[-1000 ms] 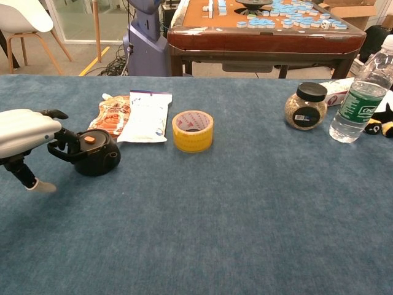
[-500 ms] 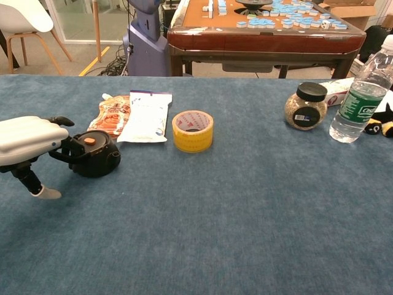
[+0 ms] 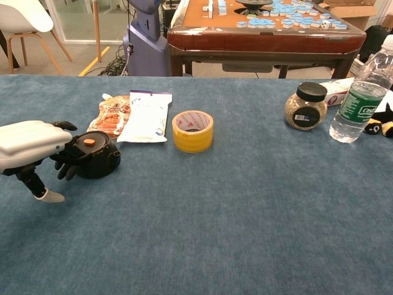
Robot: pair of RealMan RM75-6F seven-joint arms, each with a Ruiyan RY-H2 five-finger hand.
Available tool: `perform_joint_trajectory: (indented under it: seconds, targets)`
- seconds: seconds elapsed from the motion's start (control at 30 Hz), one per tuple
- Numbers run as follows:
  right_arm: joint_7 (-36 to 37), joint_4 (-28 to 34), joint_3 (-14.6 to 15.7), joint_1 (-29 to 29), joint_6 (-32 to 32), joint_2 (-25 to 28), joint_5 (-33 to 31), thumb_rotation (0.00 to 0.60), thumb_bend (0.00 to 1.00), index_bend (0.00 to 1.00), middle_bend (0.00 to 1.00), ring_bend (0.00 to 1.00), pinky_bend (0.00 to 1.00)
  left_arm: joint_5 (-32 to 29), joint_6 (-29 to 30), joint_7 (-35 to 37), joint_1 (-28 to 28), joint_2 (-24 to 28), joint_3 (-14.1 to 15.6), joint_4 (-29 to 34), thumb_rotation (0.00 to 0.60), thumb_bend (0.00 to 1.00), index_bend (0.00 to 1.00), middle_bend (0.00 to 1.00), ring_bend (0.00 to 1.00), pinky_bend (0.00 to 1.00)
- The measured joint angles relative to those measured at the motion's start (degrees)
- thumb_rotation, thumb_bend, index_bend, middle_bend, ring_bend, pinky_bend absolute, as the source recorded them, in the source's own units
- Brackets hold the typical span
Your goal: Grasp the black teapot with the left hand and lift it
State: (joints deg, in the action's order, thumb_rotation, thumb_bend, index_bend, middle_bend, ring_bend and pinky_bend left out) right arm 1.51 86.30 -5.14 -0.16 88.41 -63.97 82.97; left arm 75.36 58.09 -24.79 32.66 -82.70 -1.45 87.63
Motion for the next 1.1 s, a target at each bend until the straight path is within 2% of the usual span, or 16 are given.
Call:
perform_joint_trajectory:
  seconds: [0.2,0.27,0.4,0.5,0.7,0.93,1.1]
  targets:
    - [0.01,-0.05,-0.14,0.09,0.05,-0.14,0.10,0.600,0.12,0.18,0.26,0.22,0.31,-0.44,-0.81,2.77,0.42,0.10,-0.71,0.22,0.592,0.12,0.77,0.78,0.63,0.02]
    - [0.05,-0.04,-0.21,0.15,0.06,-0.12,0.16,0.600,0.12,0.18,0.26,0.22,0.31,-0.57,-0.95,4.32,0.54,0.20,-1.13,0.33,0.527,0.11,0.80,0.81,0.66,0.02]
    - [0.10,-0.11,-0.30,0.28,-0.10,-0.16,0.11,0.600,0.12,0.18,0.26,0.22,0.31,-0.67,-0.68,7.35,0.63,0.20,-2.15,0.09,0.348,0.10,0.85,0.87,0.72,0.02]
    - [0.15,-0.31,-0.35,0.35,-0.27,-0.23,0.02,0.600,0.12,0.18,0.26,0.22,0.31,-1.00,-0.40,9.46,0.58,0.01,-2.85,-0.39,0.247,0.09,0.90,0.92,0.76,0.02]
    - [0.39,-0.69,-0.56,0.49,-0.41,-0.36,-0.19,0.600,0.12,0.18,0.26,0.22,0.31,-2.23,-0.63,13.69,0.51,-0.21,-4.08,-0.99,0.144,0.06,0.97,0.99,0.82,0.02]
    - [0.78,-1.24,-0.68,0.65,-0.63,-0.63,-0.32,0.600,0.12,0.18,0.26,0.22,0.31,-2.47,2.09,15.24,0.09,-1.24,-5.63,-1.71,0.128,0.06,1.00,1.00,0.86,0.02]
    - [1.21,-1.75,-0.70,0.48,-0.65,-0.88,-0.68,0.600,0.12,0.18,0.26,0.22,0.31,-2.59,4.82,15.73,-0.74,-1.59,-6.62,-1.63,0.206,0.06,1.00,1.00,0.87,0.02]
